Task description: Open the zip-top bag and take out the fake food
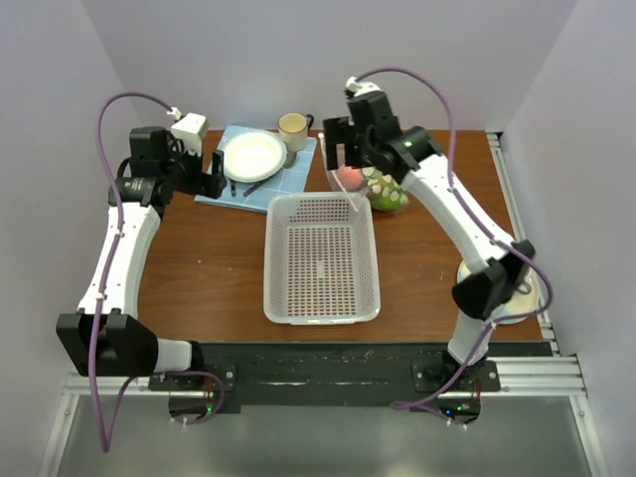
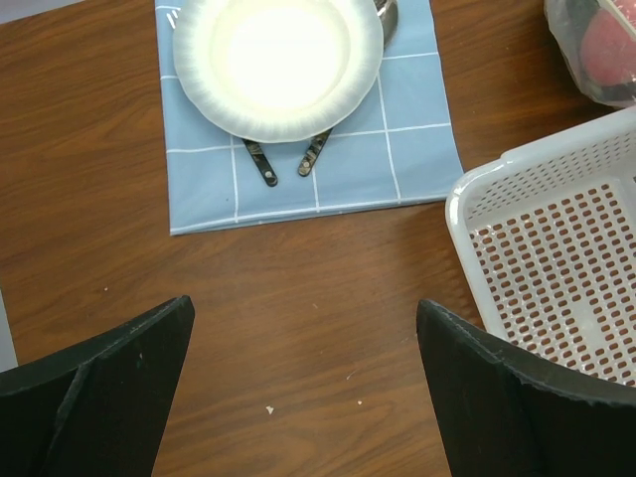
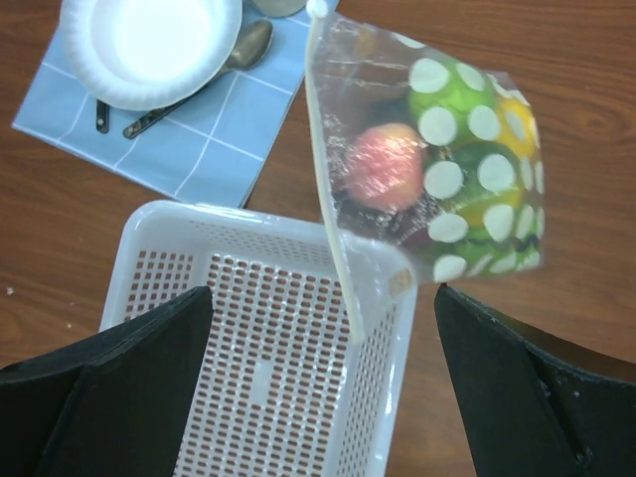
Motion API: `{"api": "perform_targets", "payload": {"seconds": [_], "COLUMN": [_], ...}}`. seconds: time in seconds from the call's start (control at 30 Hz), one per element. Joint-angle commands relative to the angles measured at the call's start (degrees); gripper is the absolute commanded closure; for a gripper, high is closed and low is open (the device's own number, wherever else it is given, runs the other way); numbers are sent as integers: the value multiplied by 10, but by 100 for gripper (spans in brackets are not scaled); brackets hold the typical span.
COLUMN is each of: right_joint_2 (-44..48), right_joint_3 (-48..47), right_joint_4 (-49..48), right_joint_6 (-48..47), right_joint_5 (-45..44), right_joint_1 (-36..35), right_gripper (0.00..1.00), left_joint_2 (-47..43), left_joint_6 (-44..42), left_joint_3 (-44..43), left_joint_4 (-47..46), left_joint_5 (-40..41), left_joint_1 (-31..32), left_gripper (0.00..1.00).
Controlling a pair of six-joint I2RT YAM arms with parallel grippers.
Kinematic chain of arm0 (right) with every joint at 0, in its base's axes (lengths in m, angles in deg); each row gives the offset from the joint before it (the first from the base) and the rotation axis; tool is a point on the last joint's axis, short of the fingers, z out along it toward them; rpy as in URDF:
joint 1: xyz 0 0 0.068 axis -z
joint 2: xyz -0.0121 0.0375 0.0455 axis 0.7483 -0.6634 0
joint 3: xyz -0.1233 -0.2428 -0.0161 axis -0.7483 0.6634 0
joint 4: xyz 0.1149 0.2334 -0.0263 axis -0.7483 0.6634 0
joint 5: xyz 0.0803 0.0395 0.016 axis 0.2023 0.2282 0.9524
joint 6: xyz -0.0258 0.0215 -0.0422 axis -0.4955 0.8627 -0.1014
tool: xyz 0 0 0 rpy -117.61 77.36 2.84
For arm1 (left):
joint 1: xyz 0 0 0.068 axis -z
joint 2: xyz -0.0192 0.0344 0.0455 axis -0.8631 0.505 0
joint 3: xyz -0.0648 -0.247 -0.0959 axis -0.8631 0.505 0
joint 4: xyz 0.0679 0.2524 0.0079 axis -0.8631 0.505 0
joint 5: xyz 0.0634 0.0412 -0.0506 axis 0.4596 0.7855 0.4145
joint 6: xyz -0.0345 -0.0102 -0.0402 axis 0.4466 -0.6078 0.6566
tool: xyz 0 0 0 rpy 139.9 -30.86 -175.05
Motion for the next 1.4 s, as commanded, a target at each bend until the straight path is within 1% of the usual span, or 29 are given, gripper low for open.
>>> {"api": "perform_targets", "payload": {"seconds": [0.0, 0.07, 0.1, 0.17, 0.2, 0.23, 0.3, 0.43, 0.6, 0.67, 0.7, 0.77, 0.8, 0.93, 1.07, 1.17, 1.23, 1.27, 1.3, 1.33, 1.37], "right_joint_2": [-63, -95, -103, -112, -110, -104, -99, -95, -125, -131, -133, -133, -133, -134, -143, -153, -155, -157, -157, -157, -154], "right_joint_3": [-75, -87, -79, -58, -24, -5, 41, 91, 103, 103, 107, 112, 117, 135, 150, 151, 151, 151, 151, 150, 149], "right_joint_4": [14, -3, -12, -51, -70, -106, -133, -188, -202, -206, -209, -217, -216, -226, -230, -229, -230, -228, -229, -226, -225], "right_joint_6": [-49, -79, -87, -119, -127, -141, -148, -156, -153, -153, -153, -155, -156, -162, -160, -157, -157, -157, -157, -157, -157], "right_joint_5": [-55, -92, -135, -160, -175, -192, -203, -200, -186, -184, -182, -177, -172, -167, -161, -161, -160, -159, -160, -159, -160], "right_joint_1": [-20, -32, -37, -47, -51, -54, -57, -56, -56, -57, -56, -57, -56, -56, -56, -56, -56, -56, -55, -56, -54], "right_gripper": [1, 1, 1, 11, 19, 23, 28, 28, 28, 31, 36, 39, 43, 46, 45, 46, 53, 58, 76, 87, 96], "left_joint_2": [-3, 4, 8, 18, 21, 23, 30, 38, 47, 45, 45, 41, 39, 14, 1, -4, -6, -9, -10, -12, -16], "left_joint_6": [-10, -9, -9, -9, -10, -11, -19, -32, -35, -35, -34, -39, -41, -53, -66, -68, -67, -66, -64, -63, -56], "left_joint_3": [-14, -10, -10, -8, -6, 1, 8, 23, 44, 68, 77, 106, 117, 190, 206, 209, 214, 217, 219, 228, 233], "left_joint_4": [-21, -31, -33, -34, -36, -42, -45, -57, -60, -66, -67, -68, -67, -91, -90, -84, -83, -82, -83, -87, -91], "left_joint_5": [-22, -24, -27, -41, -46, -49, -48, -41, -63, -82, -82, -76, -71, -53, -37, -41, -49, -54, -56, -61, -57], "left_joint_1": [0, 1, 0, 1, 0, 0, 1, 0, 1, 0, 14, 29, 35, 55, 57, 57, 57, 57, 58, 59, 62], "left_gripper": [0, 0, 0, 0, 0, 0, 0, 0, 0, 0, 0, 0, 0, 0, 0, 0, 0, 0, 0, 0, 0]}}
